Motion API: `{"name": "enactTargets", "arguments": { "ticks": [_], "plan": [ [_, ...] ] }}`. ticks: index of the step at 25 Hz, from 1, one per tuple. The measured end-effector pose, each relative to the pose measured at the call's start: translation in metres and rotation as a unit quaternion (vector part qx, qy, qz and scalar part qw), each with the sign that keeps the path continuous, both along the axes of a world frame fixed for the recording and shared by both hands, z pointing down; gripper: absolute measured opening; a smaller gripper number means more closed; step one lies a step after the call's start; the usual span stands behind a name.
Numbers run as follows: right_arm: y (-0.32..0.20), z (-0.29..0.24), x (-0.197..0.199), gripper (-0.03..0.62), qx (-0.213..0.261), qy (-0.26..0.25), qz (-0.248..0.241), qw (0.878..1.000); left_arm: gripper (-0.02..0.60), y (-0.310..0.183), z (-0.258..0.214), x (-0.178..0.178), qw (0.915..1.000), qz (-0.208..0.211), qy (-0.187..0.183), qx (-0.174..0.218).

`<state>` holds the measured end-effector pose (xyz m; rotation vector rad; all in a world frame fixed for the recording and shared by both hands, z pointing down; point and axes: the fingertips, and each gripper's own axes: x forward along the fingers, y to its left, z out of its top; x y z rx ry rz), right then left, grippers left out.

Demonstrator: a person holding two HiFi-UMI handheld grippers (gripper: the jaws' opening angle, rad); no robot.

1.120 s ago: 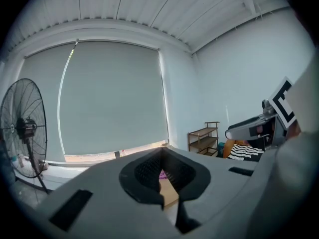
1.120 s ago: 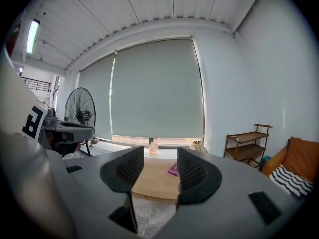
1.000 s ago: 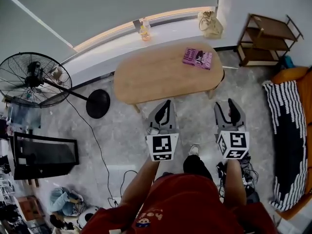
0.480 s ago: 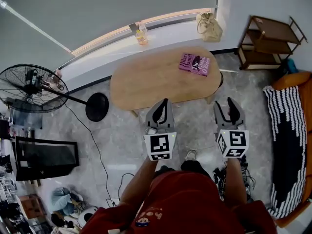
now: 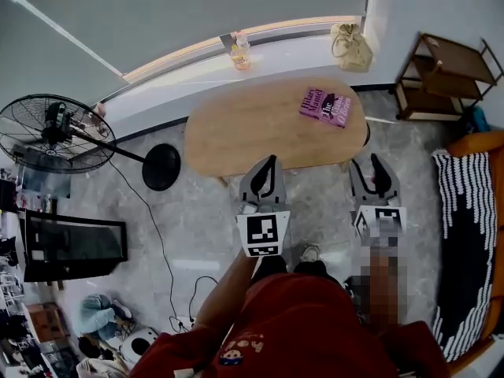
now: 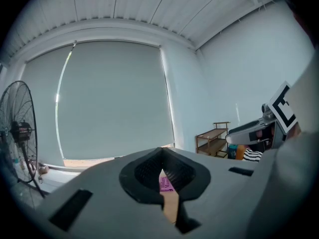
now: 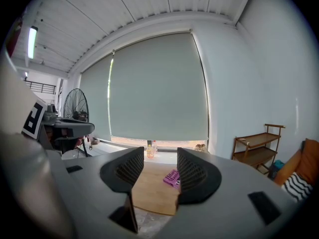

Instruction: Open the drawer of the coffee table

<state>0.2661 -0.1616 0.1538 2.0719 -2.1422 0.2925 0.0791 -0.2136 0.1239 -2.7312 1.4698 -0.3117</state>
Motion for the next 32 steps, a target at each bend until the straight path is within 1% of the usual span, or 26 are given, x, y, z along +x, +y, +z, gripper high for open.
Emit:
{"name": "enactTargets", "arguments": {
  "ticks": [4,8,17,22,25,29,32],
  "plan": [
    [-0.014,-0.001,-0.027,0.204,0.001,0.008,-0.001,1.000,0.006,-0.012,0.004,-0.023,1.0000,0.004,0.006,0.002],
    [-0.021,-0.008,-0.054,0.204,0.003,0.016,0.009,1.000,0.006,-0.021,0.002,-0.052,0.9998,0.013,0.012,0.005],
    [-0.042,-0.010,-0.114,0.204,-0.002,0.025,0.043,0.999,0.006,-0.057,0.004,-0.104,0.9984,0.051,0.025,0.006],
    [-0.042,0.006,-0.137,0.204,-0.019,0.024,0.062,0.998,0.006,-0.067,0.016,-0.118,0.9967,0.072,0.036,-0.003],
    [-0.043,0.020,-0.148,0.204,-0.029,0.021,0.072,0.997,0.006,-0.070,0.028,-0.125,0.9959,0.084,0.034,-0.005],
    [-0.042,0.044,-0.164,0.204,-0.045,0.017,0.074,0.996,0.006,-0.072,0.053,-0.134,0.9949,0.096,0.027,-0.015],
    [-0.035,0.066,-0.163,0.202,-0.060,0.005,0.075,0.995,0.006,-0.065,0.073,-0.132,0.9946,0.098,0.024,-0.024]
  ]
}}
